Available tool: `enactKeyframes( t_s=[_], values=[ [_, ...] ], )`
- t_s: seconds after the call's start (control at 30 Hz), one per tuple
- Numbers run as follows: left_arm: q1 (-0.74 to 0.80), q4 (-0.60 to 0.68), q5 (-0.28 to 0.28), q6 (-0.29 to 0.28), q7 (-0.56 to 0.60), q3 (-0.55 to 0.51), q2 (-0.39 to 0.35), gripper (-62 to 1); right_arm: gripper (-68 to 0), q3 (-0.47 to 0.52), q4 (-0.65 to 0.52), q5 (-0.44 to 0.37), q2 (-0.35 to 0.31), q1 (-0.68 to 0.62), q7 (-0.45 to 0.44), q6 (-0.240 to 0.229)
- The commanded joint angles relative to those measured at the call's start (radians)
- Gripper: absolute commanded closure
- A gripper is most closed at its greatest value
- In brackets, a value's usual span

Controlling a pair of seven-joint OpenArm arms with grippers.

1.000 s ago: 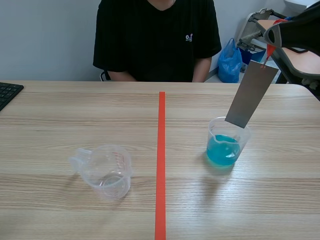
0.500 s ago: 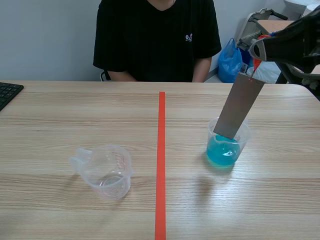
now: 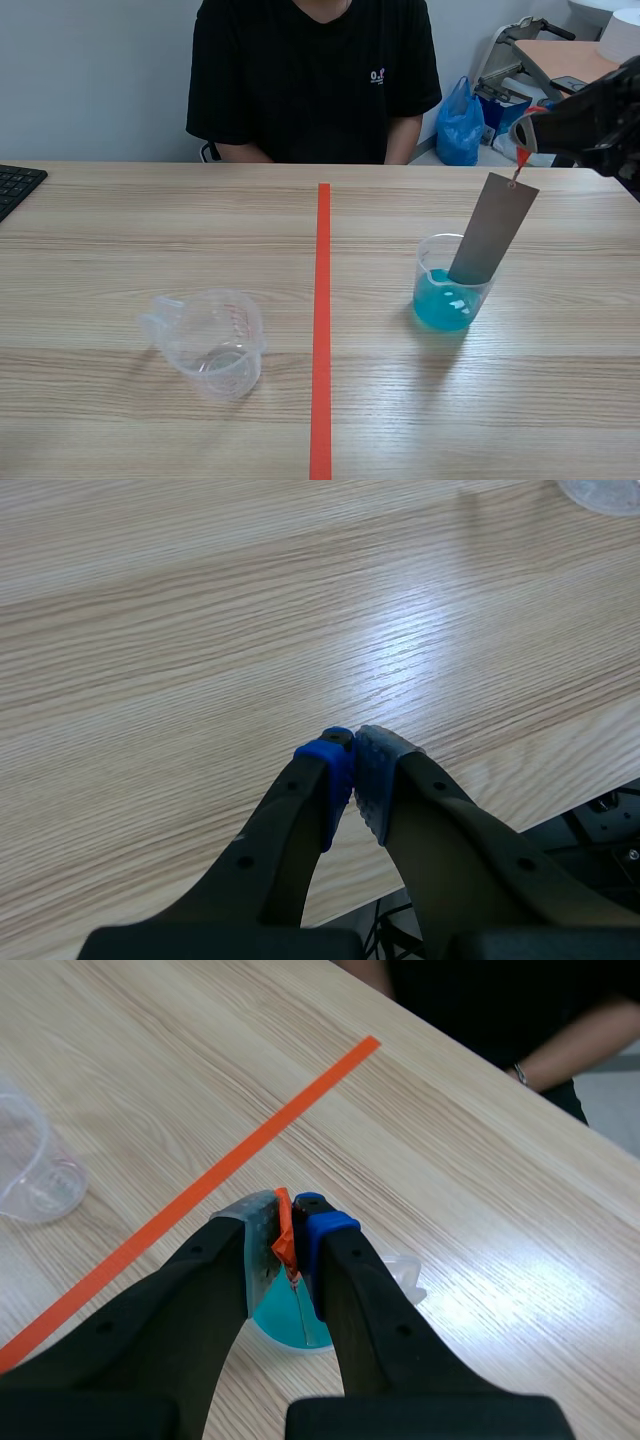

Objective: Do the redox reaction experiment.
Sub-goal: 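Lower the plate into the blue solution, then hold the plate still in the solution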

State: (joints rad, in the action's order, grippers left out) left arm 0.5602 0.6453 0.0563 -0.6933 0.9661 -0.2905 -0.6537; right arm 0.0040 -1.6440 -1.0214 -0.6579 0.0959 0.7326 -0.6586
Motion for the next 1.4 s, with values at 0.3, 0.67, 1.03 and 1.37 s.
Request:
enactKeyframes(
  t_s=[0.3, 0.67, 1.03, 1.37],
  values=[
    [0.010, 0.004, -0.010, -0.003, 0.014, -0.008, -0.008, -2.9, -1.3, -0.127, 0.158, 0.076, 0.052, 0.147, -0.028, 0.003],
    [0.010, 0.004, -0.010, -0.003, 0.014, -0.008, -0.008, -2.9, -1.3, -0.150, 0.246, 0.129, 0.071, 0.156, -0.070, -0.016],
    [0.013, 0.004, -0.007, -0.003, 0.014, -0.008, 0.008, -2.9, -1.3, -0.150, 0.246, 0.129, 0.071, 0.156, -0.069, -0.017],
    [0.013, 0.004, -0.006, -0.003, 0.014, -0.008, 0.010, -2.9, -1.3, -0.150, 0.246, 0.129, 0.071, 0.156, -0.069, -0.017]
  ],
)
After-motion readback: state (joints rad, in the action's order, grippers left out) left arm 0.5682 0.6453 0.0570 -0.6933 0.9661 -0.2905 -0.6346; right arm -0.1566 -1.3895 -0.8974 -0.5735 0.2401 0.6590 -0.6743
